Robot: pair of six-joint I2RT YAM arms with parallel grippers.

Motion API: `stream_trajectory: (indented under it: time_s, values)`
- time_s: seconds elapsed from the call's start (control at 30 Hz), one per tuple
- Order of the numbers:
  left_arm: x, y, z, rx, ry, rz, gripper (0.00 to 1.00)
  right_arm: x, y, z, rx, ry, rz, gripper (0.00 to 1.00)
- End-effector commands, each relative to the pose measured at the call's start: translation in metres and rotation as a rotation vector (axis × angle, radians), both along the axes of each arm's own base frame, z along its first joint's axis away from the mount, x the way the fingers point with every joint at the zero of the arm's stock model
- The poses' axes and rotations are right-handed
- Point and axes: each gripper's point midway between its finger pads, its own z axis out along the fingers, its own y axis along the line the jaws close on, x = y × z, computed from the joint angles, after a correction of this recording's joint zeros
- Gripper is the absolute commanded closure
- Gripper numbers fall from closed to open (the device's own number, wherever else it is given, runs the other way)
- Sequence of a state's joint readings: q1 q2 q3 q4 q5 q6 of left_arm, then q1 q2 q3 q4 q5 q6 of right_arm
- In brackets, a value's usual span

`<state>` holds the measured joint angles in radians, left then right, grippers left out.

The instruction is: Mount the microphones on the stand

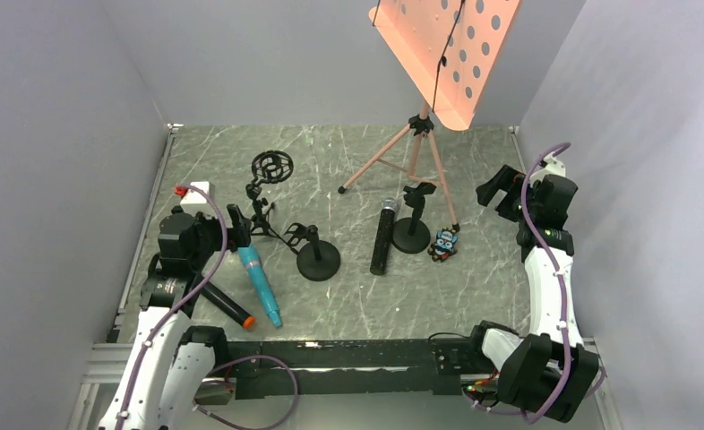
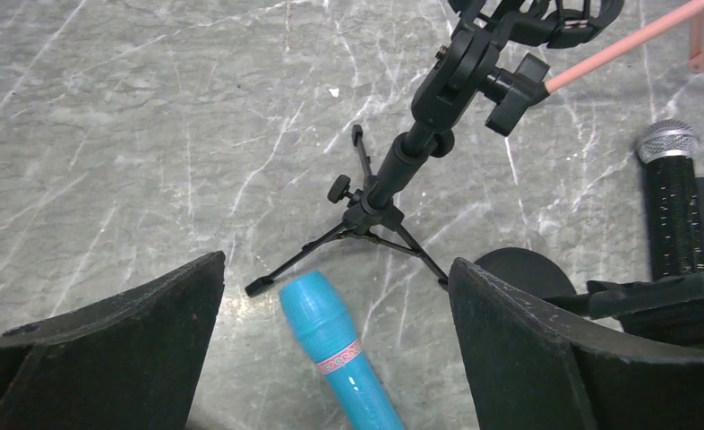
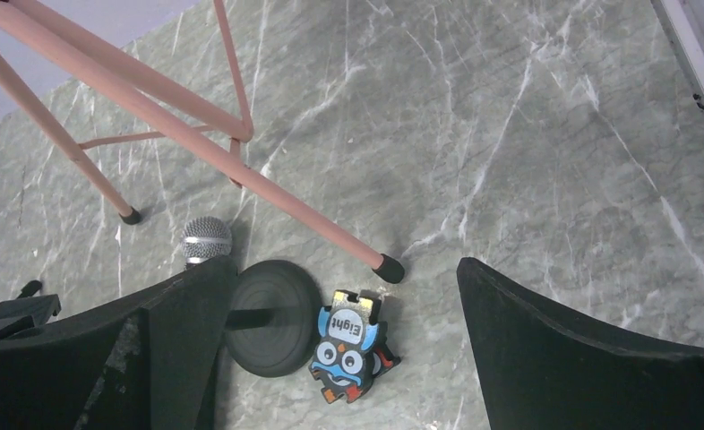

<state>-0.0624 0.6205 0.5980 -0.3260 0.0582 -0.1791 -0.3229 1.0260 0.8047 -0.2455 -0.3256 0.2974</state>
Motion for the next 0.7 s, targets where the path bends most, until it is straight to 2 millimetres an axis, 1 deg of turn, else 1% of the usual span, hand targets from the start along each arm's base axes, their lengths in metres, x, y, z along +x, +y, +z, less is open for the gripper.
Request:
stream_trajectory:
  time_s: [0.0,0.1,0.13,0.17,0.23,0.3,0.33,0.4,0.47,0.53,0.67]
  values:
    - [0.000,-0.015,0.026,-0.115,-0.056,-0.031,0.01,0.006,-0.003,0.024,-0.001,-0.051,-0.020,0.00]
    - [-0.009,-0.033,0.021,-0.278,-0.015,-0.056,0.01,0.004,0.005,0.024,-0.005,-0.063,0.036,0.00]
    - [-0.012,-0.039,0.016,-0.331,0.000,-0.067,0.01,0.004,0.008,0.023,-0.008,-0.069,0.059,0.00]
    - [-0.015,-0.045,0.017,-0.387,0.006,-0.075,0.01,0.003,0.011,0.022,-0.013,-0.075,0.087,0.00]
    - [-0.021,-0.051,0.004,-0.465,0.049,-0.062,0.01,0.002,0.021,0.018,-0.034,-0.086,0.174,0.00]
    - [-0.025,-0.047,-0.010,-0.500,0.101,-0.004,0.01,-0.002,0.037,0.014,-0.064,-0.115,0.308,0.00]
    - [-0.026,-0.042,-0.019,-0.502,0.134,0.039,0.01,-0.008,0.051,0.013,-0.069,-0.140,0.413,0.00]
    - [-0.030,-0.033,-0.038,-0.490,0.207,0.122,0.01,-0.020,0.072,0.009,-0.095,-0.189,0.587,0.00]
    - [-0.033,-0.026,-0.055,-0.484,0.282,0.193,0.01,-0.028,0.083,0.008,-0.108,-0.220,0.680,0.00]
    - [-0.036,-0.023,-0.070,-0.474,0.358,0.237,0.01,-0.033,0.089,0.006,-0.122,-0.233,0.726,0.00]
    - [-0.035,-0.023,-0.086,-0.436,0.445,0.244,0.01,-0.046,0.106,-0.003,-0.159,-0.245,0.863,0.00]
